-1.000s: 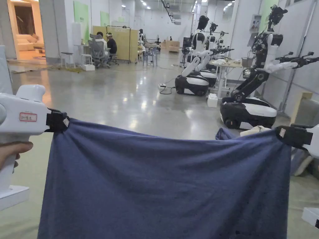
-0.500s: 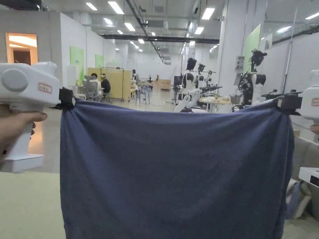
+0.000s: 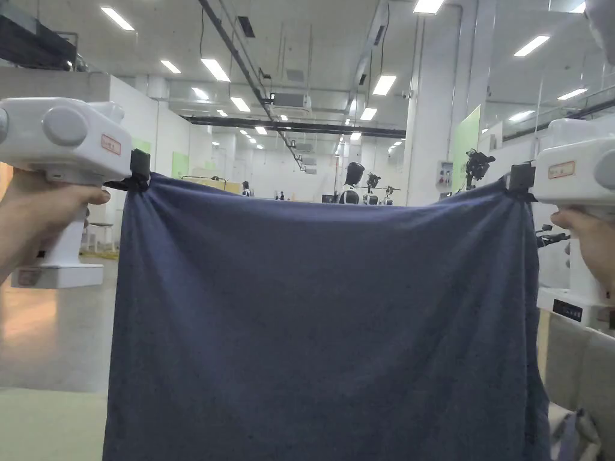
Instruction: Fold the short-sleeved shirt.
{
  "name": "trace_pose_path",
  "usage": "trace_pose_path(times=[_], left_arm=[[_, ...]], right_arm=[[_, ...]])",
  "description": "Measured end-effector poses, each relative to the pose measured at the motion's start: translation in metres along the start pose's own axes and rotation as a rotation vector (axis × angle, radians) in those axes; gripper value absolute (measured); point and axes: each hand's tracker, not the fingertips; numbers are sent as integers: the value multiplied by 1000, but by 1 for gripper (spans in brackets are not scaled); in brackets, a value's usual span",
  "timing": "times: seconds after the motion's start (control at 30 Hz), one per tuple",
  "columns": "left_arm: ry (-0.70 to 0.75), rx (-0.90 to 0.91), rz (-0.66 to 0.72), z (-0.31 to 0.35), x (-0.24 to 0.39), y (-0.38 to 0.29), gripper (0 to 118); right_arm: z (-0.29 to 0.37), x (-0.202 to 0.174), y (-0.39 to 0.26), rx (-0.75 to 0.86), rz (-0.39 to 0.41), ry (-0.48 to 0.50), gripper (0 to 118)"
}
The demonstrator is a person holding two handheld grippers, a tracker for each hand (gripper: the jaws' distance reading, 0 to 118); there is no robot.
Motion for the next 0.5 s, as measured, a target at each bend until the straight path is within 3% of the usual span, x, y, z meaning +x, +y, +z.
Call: trace_pose_path(times=[0.13,0.27,0.4,0.5], left_arm=[[-13,-12,38,0,-6,-16,3],[-29,-6,11,15,-12,-44,3],[-53,-46,-52,47,-10,-86,3],[-115,-85,-8,83,-9,-136,3]], right_arm=[[1,-5,2,-3,69,-18,4],[22,0,-22,-3,47,33,4],[56,1,-63,-96,98,61,4],[97,4,-110,-153,61,101,4]])
